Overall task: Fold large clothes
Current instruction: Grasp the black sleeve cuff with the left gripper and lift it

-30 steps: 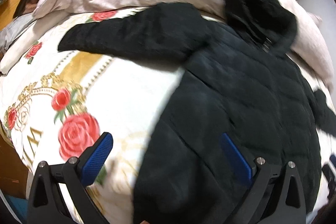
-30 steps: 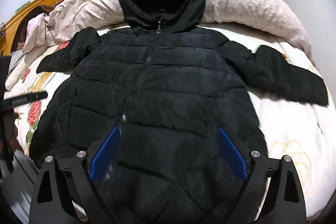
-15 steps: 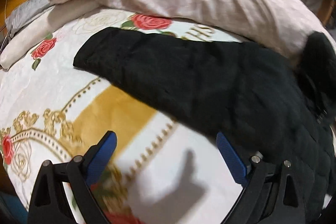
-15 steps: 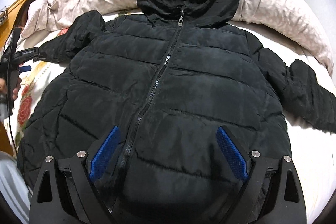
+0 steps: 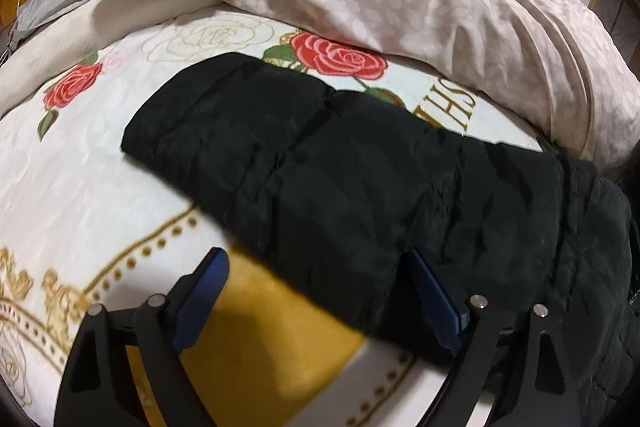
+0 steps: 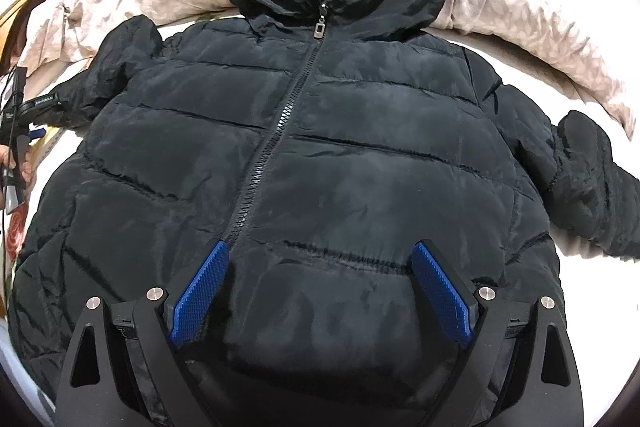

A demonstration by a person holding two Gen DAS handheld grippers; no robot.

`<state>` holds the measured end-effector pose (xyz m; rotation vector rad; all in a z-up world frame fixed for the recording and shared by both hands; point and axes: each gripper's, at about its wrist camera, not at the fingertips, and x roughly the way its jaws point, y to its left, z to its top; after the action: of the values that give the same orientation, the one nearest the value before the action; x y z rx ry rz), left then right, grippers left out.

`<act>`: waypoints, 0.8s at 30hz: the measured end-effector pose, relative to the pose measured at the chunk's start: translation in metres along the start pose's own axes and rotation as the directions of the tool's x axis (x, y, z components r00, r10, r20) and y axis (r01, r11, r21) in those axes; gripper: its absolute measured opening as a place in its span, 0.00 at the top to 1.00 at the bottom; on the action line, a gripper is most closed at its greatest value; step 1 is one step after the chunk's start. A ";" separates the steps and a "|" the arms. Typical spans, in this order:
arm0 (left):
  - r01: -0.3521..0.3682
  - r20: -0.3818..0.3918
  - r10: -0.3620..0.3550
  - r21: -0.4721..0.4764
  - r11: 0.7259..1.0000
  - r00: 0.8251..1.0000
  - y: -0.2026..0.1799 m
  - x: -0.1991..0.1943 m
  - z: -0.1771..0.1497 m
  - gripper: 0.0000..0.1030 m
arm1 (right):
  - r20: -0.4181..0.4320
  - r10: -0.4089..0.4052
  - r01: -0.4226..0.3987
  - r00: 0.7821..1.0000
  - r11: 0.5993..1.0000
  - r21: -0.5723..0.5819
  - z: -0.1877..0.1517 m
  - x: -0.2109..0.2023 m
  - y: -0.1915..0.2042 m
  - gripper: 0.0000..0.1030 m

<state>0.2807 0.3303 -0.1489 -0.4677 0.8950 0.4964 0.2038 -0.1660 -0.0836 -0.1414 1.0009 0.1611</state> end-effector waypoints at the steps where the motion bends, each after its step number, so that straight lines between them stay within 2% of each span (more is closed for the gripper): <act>1: 0.000 0.008 0.000 0.000 1.000 1.000 0.000 0.002 0.002 0.18 | -0.002 -0.002 0.002 1.000 1.000 0.001 0.000 0.002 -0.001 0.09; 5: 0.016 0.020 -0.016 0.013 1.000 1.000 -0.006 0.005 0.008 0.36 | -0.002 -0.014 0.014 1.000 1.000 0.003 0.000 0.004 -0.002 0.09; 7: 0.020 0.019 -0.020 0.027 0.999 1.000 -0.010 0.003 0.011 0.51 | -0.003 -0.020 0.020 1.000 1.000 0.012 0.000 0.003 -0.004 0.09; 8: 0.018 0.020 -0.019 0.031 0.999 1.000 -0.011 0.001 0.012 0.55 | -0.003 -0.025 0.025 1.000 1.000 0.015 -0.001 0.003 -0.005 0.09; 10: 0.012 0.027 -0.013 0.040 0.999 1.000 -0.014 -0.006 0.016 0.72 | 0.000 -0.031 0.031 1.000 0.999 0.021 -0.002 -0.001 -0.008 0.09; 12: 0.014 0.036 -0.016 0.050 0.999 0.999 -0.017 -0.017 0.020 0.79 | 0.007 -0.044 0.044 0.999 0.999 0.023 -0.004 -0.006 -0.010 0.09; 18: 0.038 0.083 -0.048 0.118 0.992 0.995 -0.039 -0.067 0.031 0.84 | 0.016 -0.061 0.060 0.998 0.997 0.052 -0.011 -0.027 -0.019 0.09; 24: 0.115 0.130 -0.141 0.192 0.975 0.981 -0.074 -0.133 0.038 0.85 | 0.037 -0.058 0.054 0.998 0.994 0.099 -0.013 -0.054 -0.032 0.09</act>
<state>0.2772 0.2653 -0.0064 -0.3141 0.7586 0.3209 0.1704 -0.2038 -0.0437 -0.0765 0.9625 0.0634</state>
